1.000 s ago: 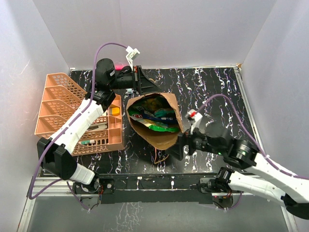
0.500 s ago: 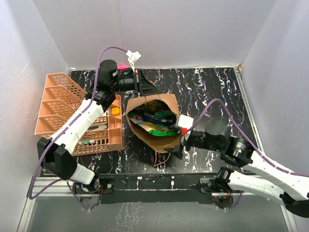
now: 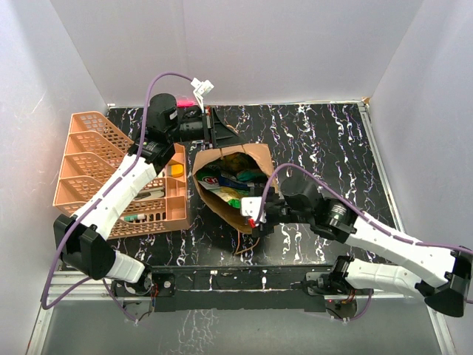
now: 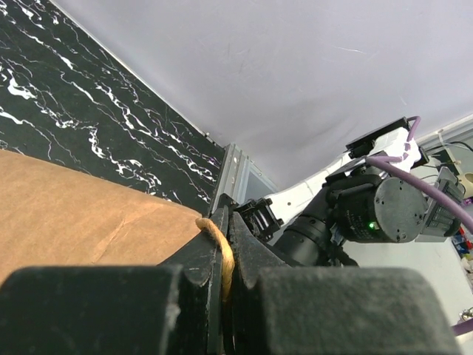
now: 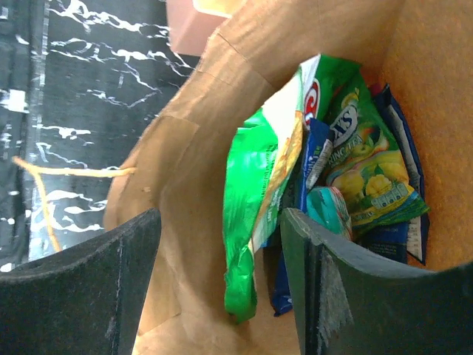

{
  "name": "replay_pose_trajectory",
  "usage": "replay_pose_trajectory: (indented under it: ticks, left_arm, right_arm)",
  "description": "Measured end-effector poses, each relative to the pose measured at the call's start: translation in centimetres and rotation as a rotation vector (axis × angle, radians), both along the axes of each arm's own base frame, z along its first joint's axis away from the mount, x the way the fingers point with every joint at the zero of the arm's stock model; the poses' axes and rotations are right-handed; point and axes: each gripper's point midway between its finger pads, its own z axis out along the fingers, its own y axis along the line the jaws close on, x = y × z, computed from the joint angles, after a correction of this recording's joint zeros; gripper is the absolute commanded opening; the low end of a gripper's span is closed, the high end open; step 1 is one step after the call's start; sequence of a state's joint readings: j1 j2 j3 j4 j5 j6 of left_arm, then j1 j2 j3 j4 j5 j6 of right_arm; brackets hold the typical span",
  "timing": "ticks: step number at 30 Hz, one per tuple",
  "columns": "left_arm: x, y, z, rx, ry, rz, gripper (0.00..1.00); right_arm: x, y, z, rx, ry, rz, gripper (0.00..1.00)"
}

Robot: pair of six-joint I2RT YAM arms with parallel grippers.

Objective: Take the snacks out of the paper bag
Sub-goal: Take out the snack from the paper bag.

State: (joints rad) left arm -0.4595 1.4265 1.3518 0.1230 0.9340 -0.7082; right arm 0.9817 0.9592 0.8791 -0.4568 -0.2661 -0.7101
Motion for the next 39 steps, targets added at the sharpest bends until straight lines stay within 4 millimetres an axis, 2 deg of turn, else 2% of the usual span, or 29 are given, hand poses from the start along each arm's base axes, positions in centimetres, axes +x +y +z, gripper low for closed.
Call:
replay_pose_trajectory:
  ticks: [6, 10, 12, 16, 19, 23, 28, 32, 39]
  left_arm:
    - [-0.2, 0.0, -0.4, 0.001, 0.009, -0.005, 0.00]
    - [-0.2, 0.0, -0.9, 0.000, 0.016, -0.005, 0.00]
    - [-0.2, 0.0, -1.2, 0.003, 0.025, -0.004, 0.00]
    - [-0.2, 0.0, -1.7, 0.006, 0.042, 0.001, 0.00]
    - [-0.1, 0.0, -1.8, 0.005, 0.046, 0.009, 0.00]
    - [0.1, 0.1, -1.9, 0.006, 0.048, 0.021, 0.00]
    - [0.2, 0.1, -2.3, 0.022, 0.055, 0.030, 0.00]
    - [0.2, 0.2, -2.3, 0.030, 0.055, 0.034, 0.00]
    - [0.3, 0.2, -2.4, 0.037, 0.050, 0.038, 0.00]
  right_arm:
    - [2.2, 0.6, -1.7, -0.053, -0.015, -0.073, 0.62]
    - [3.1, 1.0, -3.5, -0.099, 0.002, -0.104, 0.57]
    - [3.6, 1.1, -4.1, -0.116, 0.004, -0.125, 0.51]
    - [4.4, 1.5, -4.1, -0.104, -0.003, -0.158, 0.33]
    - [4.8, 1.6, -4.2, -0.092, -0.005, -0.179, 0.29]
    - [5.3, 1.4, -4.8, -0.101, -0.002, -0.215, 0.10]
    - [4.9, 1.5, -5.0, -0.098, 0.034, -0.215, 0.07]
    - [4.2, 1.9, -3.6, -0.073, 0.079, -0.198, 0.07]
    - [3.5, 2.3, 1.7, 0.043, 0.116, -0.209, 0.07]
